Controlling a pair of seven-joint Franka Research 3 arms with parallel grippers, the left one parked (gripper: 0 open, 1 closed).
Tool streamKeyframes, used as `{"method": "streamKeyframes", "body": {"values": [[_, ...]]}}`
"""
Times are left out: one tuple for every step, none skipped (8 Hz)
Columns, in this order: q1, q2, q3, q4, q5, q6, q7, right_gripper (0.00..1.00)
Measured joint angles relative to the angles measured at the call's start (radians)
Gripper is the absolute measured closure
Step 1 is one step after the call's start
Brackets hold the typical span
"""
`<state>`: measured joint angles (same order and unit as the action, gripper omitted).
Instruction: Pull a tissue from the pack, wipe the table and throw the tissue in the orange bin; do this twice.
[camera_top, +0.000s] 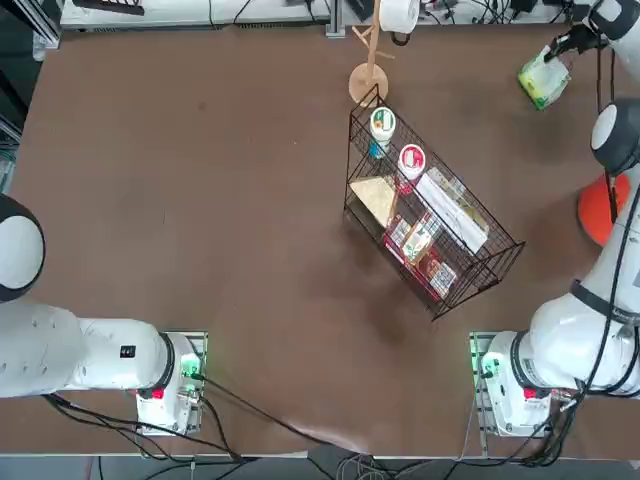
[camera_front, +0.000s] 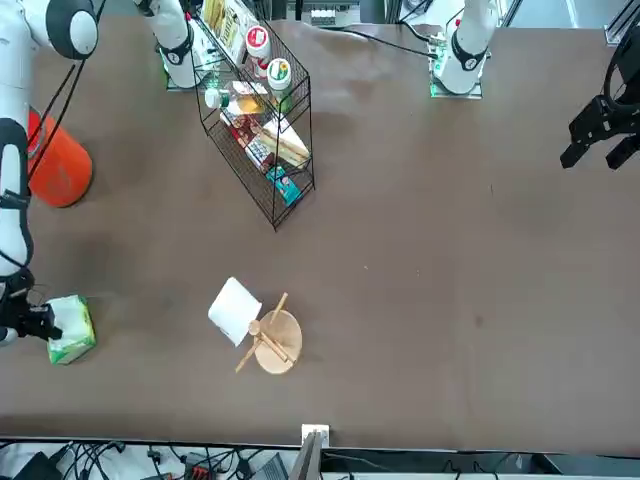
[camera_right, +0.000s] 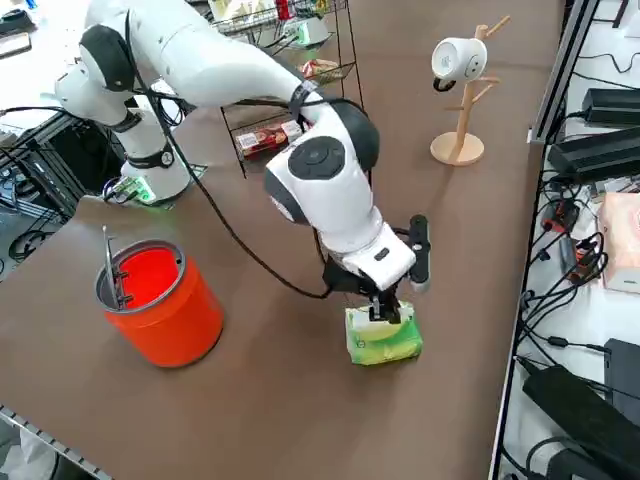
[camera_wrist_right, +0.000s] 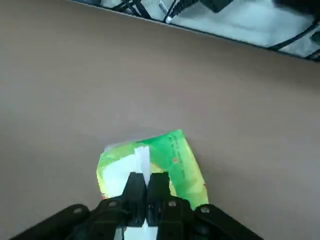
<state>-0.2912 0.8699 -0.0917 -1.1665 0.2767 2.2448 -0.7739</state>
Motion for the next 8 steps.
{"method": "streamKeyframes", "body": {"values": [[0.000, -0.024, 0.000, 0.007, -0.020, -0.038, 0.000, 0.98], [0.002, -0.058, 0.000, 0.015, -0.036, -0.100, 0.000, 0.98], [0.011, -0.101, 0.000, 0.018, -0.050, -0.172, 0.006, 0.98], [0.027, -0.152, 0.000, 0.018, -0.078, -0.258, 0.049, 0.98], [0.048, -0.207, 0.000, 0.008, -0.121, -0.346, 0.117, 0.98], [0.076, -0.267, 0.001, -0.028, -0.148, -0.415, 0.198, 0.98], [0.108, -0.335, 0.001, -0.104, -0.158, -0.457, 0.286, 0.98], [0.141, -0.406, 0.002, -0.210, -0.162, -0.466, 0.377, 0.98]]}}
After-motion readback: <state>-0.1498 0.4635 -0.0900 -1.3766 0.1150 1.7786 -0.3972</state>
